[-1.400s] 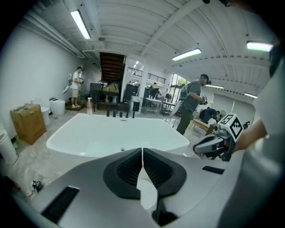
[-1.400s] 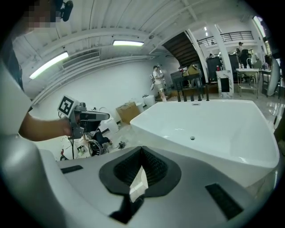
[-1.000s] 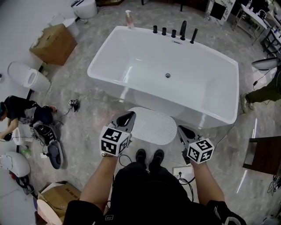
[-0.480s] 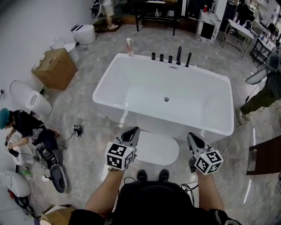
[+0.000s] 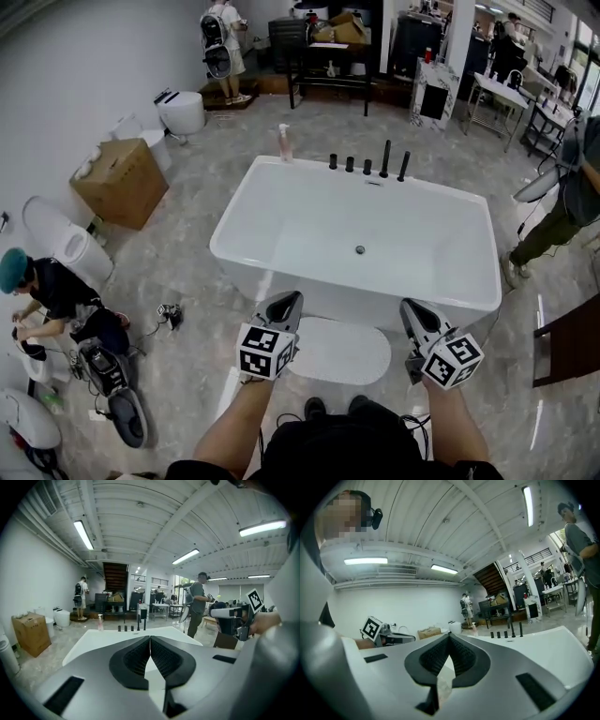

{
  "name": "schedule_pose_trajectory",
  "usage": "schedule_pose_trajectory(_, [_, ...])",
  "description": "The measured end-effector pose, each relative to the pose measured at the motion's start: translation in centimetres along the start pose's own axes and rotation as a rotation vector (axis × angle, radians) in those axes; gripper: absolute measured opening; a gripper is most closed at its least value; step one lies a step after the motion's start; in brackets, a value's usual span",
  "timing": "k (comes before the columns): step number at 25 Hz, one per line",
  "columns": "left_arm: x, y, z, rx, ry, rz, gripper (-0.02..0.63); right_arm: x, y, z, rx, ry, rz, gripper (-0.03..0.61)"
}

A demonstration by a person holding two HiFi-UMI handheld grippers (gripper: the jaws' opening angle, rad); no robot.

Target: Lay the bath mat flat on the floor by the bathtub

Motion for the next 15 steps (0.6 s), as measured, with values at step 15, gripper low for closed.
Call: schedule_pose_trajectory(15, [0.9, 7.3, 0.1, 0.107, 0.094, -0.027, 0.012, 3.0, 7.7, 1.2, 0.112, 0.027, 0.112, 0.012])
Point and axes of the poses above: the fingertips, and each gripper's own axes: z backward along the fingers, x to its right, y out of its top, the point moved 7 cm from there along z, backward along the fingers, and after that the axes turned 15 degrees about -y, right-handed, at the moved point
